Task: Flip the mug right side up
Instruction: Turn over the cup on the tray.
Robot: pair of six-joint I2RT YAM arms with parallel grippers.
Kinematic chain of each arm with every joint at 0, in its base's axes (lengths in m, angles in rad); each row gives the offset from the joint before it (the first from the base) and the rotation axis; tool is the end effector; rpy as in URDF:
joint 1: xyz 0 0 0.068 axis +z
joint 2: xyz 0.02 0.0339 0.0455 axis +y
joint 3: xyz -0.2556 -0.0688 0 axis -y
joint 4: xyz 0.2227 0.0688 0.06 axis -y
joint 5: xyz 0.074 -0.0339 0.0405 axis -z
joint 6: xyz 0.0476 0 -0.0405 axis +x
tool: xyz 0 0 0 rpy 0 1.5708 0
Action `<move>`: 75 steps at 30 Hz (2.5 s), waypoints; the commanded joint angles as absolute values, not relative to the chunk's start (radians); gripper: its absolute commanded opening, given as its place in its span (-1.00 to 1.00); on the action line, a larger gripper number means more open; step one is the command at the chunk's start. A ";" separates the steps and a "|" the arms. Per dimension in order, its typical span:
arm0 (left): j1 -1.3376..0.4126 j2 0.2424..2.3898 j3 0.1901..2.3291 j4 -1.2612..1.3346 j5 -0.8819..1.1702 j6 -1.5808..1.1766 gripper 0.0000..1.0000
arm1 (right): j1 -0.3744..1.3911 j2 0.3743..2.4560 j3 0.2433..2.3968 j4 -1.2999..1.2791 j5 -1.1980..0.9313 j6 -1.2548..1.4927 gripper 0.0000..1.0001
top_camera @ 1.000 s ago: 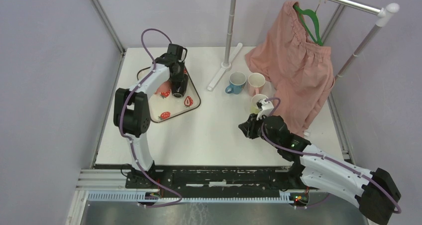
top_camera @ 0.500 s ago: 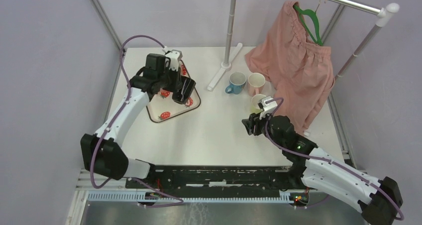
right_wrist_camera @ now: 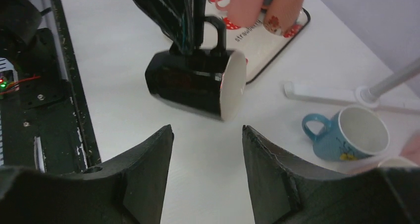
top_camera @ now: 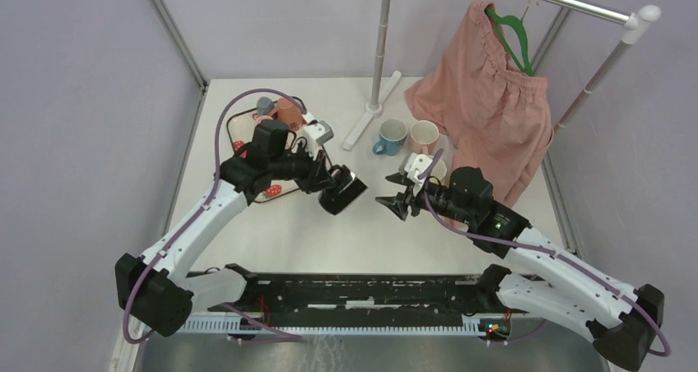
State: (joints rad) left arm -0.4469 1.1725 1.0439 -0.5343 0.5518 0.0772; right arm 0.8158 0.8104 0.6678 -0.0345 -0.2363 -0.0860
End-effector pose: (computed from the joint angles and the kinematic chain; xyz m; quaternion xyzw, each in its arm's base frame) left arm 0.2054 -0.1261 0.3096 0.3394 0.8043 -0.3182 0.3697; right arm 0.1229 0.1469 0.3052 -0.3999 0.6524 0.3119 0.5631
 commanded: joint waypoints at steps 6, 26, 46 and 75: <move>-0.526 1.058 0.976 -0.409 0.805 0.179 -0.96 | 0.813 0.951 0.833 -0.126 -0.571 -0.313 0.21; -0.648 1.026 0.956 -0.408 0.842 0.249 -0.96 | 0.775 1.155 0.941 -0.093 -0.804 -0.344 0.20; -0.670 1.029 0.948 -0.430 0.786 0.277 -0.96 | 0.752 1.290 0.981 -0.149 -0.963 -0.317 -1.00; -0.668 0.821 0.811 -0.484 0.178 0.039 0.48 | 0.740 1.321 1.163 -0.431 -0.214 -0.198 -1.00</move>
